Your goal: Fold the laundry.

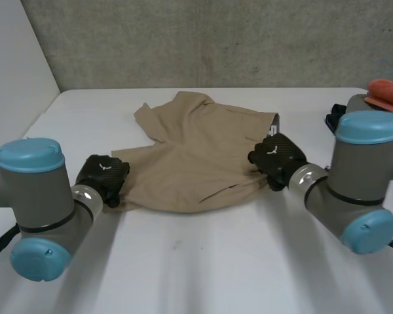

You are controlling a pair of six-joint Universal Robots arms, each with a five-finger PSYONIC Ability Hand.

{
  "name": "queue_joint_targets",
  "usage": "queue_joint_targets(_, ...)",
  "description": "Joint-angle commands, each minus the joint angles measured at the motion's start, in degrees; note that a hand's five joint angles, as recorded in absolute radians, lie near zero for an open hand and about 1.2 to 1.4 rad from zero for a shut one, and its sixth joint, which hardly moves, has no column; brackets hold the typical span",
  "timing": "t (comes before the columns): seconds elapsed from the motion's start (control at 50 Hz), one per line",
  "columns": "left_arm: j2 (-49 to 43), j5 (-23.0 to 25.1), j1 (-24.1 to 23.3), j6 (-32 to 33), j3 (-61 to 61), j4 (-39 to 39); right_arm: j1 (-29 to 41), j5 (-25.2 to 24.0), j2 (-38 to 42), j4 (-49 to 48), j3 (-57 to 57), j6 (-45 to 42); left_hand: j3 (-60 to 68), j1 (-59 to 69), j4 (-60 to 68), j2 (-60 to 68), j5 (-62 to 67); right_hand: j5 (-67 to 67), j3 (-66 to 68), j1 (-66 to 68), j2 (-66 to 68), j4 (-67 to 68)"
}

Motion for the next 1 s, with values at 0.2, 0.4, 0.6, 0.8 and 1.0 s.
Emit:
queue_joint_targets(0.2, 9.1, 9.8, 1.5, 4.4, -4.3, -17.1, -5.0, 0.8, -14.7, 26.3, 13.4, -9.7, 12.0, 13.4, 11.4, 11.7, 13.3, 13.3, 12.7, 17.4, 12.8, 11.7)
queue_joint_targets(0.4, 8.1, 10.6, 1.6, 4.2, -4.0, -11.5, -3.3, -0.2, -11.8, 7.6, 11.3, 6.2, -28.8, -27.4, -29.4, -29.1, -27.5, 13.3, 12.7, 17.4, 12.8, 11.7)
queue_joint_targets(0.6, 9.3, 6.0, -0.6, 3.9, -5.1, -12.5, -3.5, 4.9, -7.9, 2.7, 8.4, 14.8, -39.4, -38.0, -40.0, -39.7, -38.1, 13.3, 12.7, 17.4, 12.8, 11.7)
queue_joint_targets(0.8, 9.1, 6.4, -3.0, 3.4, -3.9, -15.7, -3.9, 6.9, -7.0, -1.1, 8.5, 15.9, -39.6, -38.2, -40.2, -39.9, -38.3, 13.3, 12.7, 17.4, 12.8, 11.7)
queue_joint_targets(1.0, -0.9, -0.1, -4.3, 3.9, 3.4, -9.4, -4.7, 5.6, -9.9, 0.1, 10.8, 16.7, 12.0, 13.4, 11.4, 11.7, 13.3, 13.3, 12.7, 17.4, 12.8, 11.7)
